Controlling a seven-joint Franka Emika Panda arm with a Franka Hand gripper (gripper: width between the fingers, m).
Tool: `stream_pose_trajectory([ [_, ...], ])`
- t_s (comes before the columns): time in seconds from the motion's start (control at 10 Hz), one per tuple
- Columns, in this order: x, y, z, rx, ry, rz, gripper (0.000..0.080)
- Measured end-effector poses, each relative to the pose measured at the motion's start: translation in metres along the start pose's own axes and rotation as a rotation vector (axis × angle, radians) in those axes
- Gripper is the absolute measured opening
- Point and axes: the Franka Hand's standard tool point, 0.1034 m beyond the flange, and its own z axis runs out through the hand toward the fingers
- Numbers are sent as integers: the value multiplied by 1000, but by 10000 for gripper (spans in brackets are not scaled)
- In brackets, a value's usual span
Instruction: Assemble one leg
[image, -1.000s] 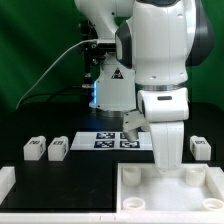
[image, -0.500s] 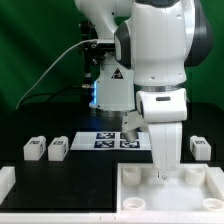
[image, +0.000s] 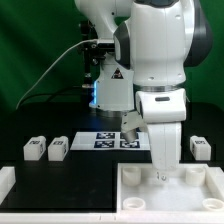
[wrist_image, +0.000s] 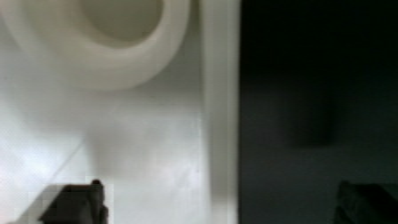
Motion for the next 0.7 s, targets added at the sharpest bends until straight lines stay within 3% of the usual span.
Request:
stream_pose_trajectory([
  [0.3,0,0,-7,-5,-3,68,649],
  [0.5,7,-13,-23,-8,-13,157,649],
  [0.7,27,-30,-32,-11,-5,489,649],
])
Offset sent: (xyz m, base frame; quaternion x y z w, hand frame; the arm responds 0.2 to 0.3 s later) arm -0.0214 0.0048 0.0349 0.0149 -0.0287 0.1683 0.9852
